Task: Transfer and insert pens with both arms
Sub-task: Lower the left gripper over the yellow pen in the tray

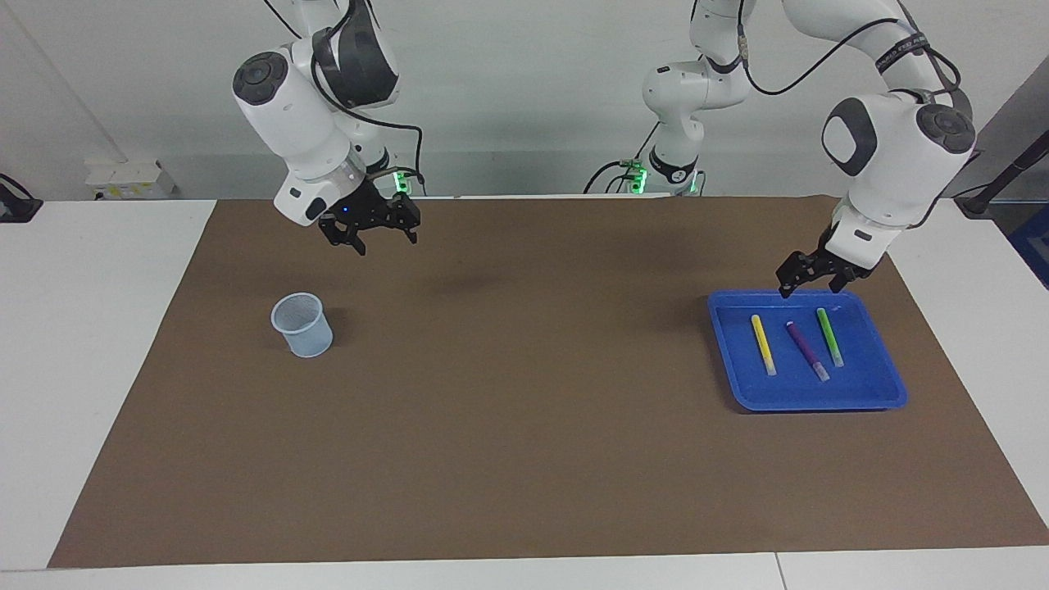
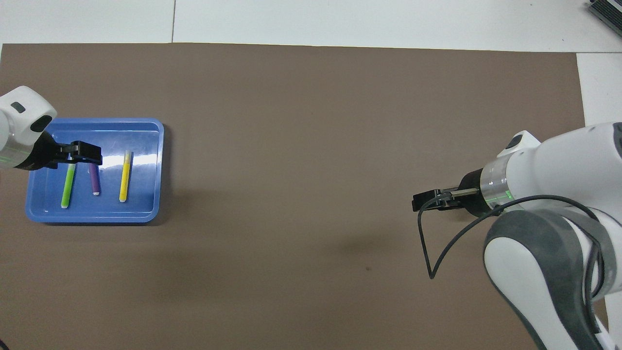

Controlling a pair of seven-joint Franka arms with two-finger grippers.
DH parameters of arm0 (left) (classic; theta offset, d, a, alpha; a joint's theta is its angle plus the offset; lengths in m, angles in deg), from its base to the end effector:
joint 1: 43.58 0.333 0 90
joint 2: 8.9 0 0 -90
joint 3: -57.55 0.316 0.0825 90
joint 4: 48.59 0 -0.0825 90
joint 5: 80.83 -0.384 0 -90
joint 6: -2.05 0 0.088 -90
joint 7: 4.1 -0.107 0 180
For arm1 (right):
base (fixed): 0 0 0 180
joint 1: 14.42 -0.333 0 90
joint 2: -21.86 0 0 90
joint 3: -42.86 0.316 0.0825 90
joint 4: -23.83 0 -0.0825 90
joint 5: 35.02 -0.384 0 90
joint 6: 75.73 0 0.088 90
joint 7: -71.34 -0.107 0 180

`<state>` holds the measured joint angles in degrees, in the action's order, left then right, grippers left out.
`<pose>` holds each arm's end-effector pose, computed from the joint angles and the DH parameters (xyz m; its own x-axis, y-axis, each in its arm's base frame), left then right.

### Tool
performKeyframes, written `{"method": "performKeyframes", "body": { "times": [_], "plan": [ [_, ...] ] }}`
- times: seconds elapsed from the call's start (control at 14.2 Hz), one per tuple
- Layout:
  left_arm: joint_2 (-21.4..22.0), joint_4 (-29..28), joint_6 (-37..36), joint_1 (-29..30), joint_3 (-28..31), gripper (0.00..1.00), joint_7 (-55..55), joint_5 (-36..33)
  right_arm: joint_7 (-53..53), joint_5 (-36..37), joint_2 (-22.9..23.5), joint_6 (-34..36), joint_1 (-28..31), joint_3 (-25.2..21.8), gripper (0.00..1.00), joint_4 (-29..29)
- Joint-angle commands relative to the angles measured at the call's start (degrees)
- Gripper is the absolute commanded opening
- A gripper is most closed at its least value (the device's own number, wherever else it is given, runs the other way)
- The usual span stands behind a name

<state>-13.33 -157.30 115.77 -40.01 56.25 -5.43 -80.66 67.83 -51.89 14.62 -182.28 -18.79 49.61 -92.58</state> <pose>0.5808 0.0231 0.4606 0.9998 0.0177 0.0102 0.0176 -0.9998 0.0042 0.5017 0.1236 0.5001 0.9961 0.0499 -0.0727 0.0298 -0.9663 -0.2558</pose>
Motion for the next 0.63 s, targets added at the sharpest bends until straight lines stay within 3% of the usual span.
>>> {"method": "performKeyframes", "body": {
  "times": [0.0,0.56],
  "plan": [
    [-2.07,-0.8,3.96,0.39,-0.19,1.0,-2.18,0.8,-3.43,-2.73,-1.72,-1.38,0.23,0.28,1.0,-1.89],
    [-10.33,-0.63,12.57,0.13,-0.19,0.95,-2.8,0.8,-10.1,-7.3,-0.23,-7.26,-2.84,0.37,1.0,-2.24]
  ]
}}
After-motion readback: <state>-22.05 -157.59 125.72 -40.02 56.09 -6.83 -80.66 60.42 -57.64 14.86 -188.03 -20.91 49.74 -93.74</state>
